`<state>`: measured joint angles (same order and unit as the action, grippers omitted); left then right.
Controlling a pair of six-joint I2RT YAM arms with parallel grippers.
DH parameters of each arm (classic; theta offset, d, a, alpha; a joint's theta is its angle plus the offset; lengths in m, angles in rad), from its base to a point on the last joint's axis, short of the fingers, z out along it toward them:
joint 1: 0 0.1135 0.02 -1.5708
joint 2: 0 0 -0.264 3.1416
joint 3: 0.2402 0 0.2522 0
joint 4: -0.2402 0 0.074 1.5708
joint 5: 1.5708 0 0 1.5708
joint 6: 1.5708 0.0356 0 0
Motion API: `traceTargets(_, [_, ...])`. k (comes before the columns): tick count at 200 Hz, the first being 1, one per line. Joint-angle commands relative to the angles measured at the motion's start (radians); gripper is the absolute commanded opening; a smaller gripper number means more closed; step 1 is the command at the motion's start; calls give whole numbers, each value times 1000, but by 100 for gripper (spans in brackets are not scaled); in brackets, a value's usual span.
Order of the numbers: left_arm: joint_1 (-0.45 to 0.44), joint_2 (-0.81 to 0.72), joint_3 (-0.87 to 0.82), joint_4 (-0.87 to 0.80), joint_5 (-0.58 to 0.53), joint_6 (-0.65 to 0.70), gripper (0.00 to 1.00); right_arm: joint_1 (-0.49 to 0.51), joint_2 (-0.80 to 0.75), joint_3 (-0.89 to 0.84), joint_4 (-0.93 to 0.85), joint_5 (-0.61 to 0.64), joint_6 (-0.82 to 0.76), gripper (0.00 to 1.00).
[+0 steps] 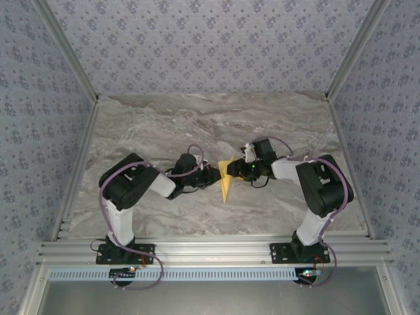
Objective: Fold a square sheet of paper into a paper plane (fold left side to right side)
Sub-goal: Fold the wing for the fifth time at the center of the table.
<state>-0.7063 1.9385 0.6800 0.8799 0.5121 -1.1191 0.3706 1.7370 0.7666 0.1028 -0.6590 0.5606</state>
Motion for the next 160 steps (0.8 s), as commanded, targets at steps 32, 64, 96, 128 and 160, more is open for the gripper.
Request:
traceTargets(32, [13,-9,47,-82,23,91,0,-46,-54,20,-68,-6,12,54])
traceTargets(64, [16,-7,57,-97,29,102,0,-57,-44,46,-50,-10,55,68])
traceTargets(96, [18,-4,64,-106,28,108,0,-50,-13,89,-59,-7,61,72])
traceTargets(128, [18,-2,64,-107,28,110,0,-42,30,133,-76,0,60,72])
traceTargets(160, [19,0,63,-106,28,108,0,-36,59,152,-81,15,61,72])
